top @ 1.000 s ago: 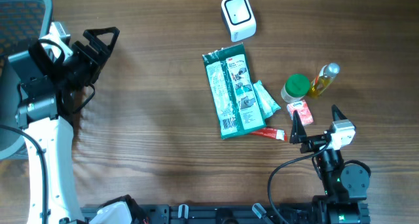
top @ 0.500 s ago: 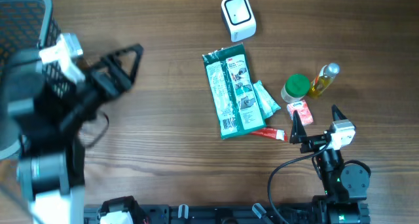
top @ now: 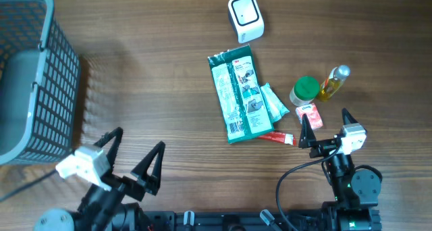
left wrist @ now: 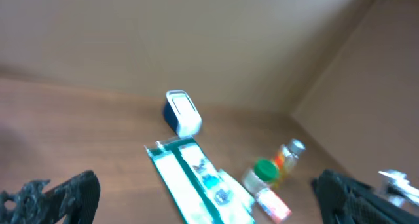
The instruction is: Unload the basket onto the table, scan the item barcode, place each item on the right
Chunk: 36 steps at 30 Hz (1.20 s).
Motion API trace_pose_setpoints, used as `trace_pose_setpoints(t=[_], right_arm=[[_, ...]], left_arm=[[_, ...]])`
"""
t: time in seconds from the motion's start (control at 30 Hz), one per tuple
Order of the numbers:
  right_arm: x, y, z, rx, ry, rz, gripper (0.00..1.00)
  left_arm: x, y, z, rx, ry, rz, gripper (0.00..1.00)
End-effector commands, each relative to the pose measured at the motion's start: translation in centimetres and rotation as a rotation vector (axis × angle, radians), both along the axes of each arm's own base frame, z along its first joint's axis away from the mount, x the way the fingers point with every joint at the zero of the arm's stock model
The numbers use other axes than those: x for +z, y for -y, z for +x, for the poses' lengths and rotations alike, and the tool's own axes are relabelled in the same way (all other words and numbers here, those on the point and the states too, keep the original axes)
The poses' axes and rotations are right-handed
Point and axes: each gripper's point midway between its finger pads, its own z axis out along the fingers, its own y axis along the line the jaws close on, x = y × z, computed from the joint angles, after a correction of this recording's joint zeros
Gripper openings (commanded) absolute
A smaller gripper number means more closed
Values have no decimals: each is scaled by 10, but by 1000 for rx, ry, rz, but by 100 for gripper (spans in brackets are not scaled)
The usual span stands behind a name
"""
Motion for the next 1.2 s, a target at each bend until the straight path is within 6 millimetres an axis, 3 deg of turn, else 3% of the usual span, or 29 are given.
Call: trace_pose_setpoints(t=[0.0,0.17,0.27,0.37,0.47,0.7,0.8,0.87,1.03,1.17], right_arm=[[2,0,-1,3,12,-9,100],[2,0,-1,3,12,-9,100],[2,0,-1,3,12,-9,100],[2,0,-1,3,12,-9,100],[2,0,-1,3,12,-8,100],[2,0,-1,3,12,-9,100],[2,0,-1,3,12,-9,100],[2,0,-1,3,13,-9,100],[2,0,-1,3,12,-9,100],[2,0,-1,3,12,-9,100]], left_arm=[[13,-12,3,80,231,74,100],[58,-20,2,140,617,77,100],[62,-36,7,233,690,22,100],[23,-72,36,423,595,-85,100],[-30,-89,60,513,476,-72,100],[-113,-93,85,533,252,-24,100],[-143,-93,88,532,134,14,100],[-174,-90,88,510,20,91,100],[-173,-66,89,348,95,353,100],[-173,-67,89,346,103,384,100]])
